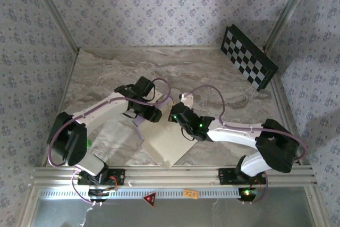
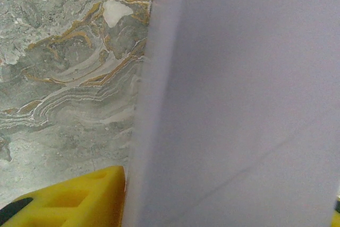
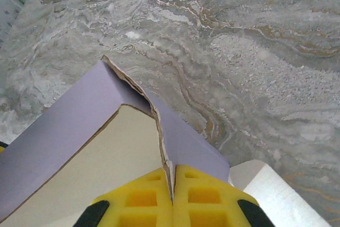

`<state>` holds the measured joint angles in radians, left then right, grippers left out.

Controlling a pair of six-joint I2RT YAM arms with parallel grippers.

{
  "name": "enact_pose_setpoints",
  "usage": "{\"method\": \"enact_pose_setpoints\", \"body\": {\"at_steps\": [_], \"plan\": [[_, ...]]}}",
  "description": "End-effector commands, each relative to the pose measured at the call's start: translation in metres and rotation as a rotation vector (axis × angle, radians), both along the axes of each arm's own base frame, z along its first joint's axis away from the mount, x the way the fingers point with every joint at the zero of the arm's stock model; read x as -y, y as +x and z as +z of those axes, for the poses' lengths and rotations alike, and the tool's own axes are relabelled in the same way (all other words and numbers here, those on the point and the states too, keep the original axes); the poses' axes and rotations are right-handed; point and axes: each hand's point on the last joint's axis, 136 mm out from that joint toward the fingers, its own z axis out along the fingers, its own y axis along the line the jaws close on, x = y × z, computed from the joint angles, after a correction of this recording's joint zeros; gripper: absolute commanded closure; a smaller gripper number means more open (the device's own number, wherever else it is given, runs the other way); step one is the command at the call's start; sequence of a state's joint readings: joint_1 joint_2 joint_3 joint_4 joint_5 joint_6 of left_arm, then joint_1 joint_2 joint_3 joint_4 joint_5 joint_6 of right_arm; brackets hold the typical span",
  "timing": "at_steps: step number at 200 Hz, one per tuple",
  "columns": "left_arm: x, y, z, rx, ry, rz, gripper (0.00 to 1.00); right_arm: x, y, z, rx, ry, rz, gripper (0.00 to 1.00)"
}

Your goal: Fold the paper box

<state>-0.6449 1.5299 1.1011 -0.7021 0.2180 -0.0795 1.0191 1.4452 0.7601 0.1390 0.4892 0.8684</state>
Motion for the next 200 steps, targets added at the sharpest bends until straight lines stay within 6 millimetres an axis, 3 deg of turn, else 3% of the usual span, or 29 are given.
{"method": "enact_pose_setpoints", "body": {"at_steps": [1,46,92,146,200], "plan": [[-0.005,-0.001,0.002,-0.007,0.007,0.078,0.47,-0.002,-0.001,0.009,0.016,0.104,-0.067,1.0],[0.002,-0.005,0.004,-0.02,-0.021,0.124,0.47,-0.016,-0.009,-0.006,-0.012,0.131,-0.044,1.0],[0.006,-0.012,0.009,-0.055,-0.051,0.204,0.46,-0.03,-0.008,0.001,-0.021,0.1,0.023,1.0],[0.029,-0.011,0.02,-0.065,-0.205,0.345,0.44,-0.044,-0.007,-0.004,-0.056,0.094,0.114,1.0],[0.052,-0.014,0.033,-0.052,-0.281,0.379,0.41,-0.047,0.008,-0.007,-0.075,0.114,0.162,1.0]]}}
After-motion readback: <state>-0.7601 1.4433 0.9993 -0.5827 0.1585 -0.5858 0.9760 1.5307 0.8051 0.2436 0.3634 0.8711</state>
